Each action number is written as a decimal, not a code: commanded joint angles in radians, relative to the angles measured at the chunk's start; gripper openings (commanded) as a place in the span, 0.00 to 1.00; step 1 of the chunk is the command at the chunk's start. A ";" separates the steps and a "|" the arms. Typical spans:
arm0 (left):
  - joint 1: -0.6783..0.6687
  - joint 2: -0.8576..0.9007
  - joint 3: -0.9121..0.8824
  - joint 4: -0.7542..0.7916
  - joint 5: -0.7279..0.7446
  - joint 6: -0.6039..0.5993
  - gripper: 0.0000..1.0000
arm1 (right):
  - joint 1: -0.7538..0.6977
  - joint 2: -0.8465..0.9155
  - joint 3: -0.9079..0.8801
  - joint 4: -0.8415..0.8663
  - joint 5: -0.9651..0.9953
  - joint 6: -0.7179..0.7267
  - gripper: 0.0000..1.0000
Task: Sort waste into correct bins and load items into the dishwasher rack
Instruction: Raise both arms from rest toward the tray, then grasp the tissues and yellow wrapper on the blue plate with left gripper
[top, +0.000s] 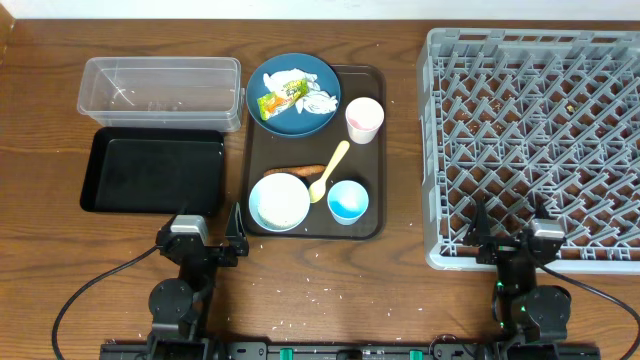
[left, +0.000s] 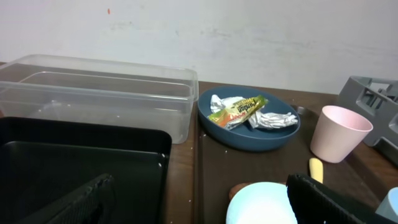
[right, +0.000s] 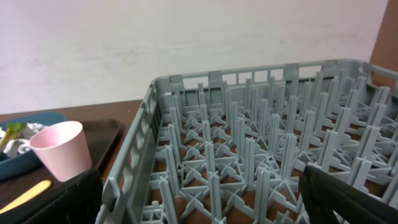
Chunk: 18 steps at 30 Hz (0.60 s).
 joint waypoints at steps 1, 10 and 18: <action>0.004 -0.007 -0.009 0.041 0.068 -0.047 0.89 | 0.008 -0.006 -0.002 0.056 0.051 -0.007 0.99; 0.004 0.191 0.298 0.004 0.089 -0.061 0.90 | 0.006 0.034 0.110 0.292 -0.140 -0.146 0.99; -0.008 0.827 0.912 -0.248 0.232 -0.016 0.90 | 0.005 0.370 0.488 0.063 -0.171 -0.264 0.99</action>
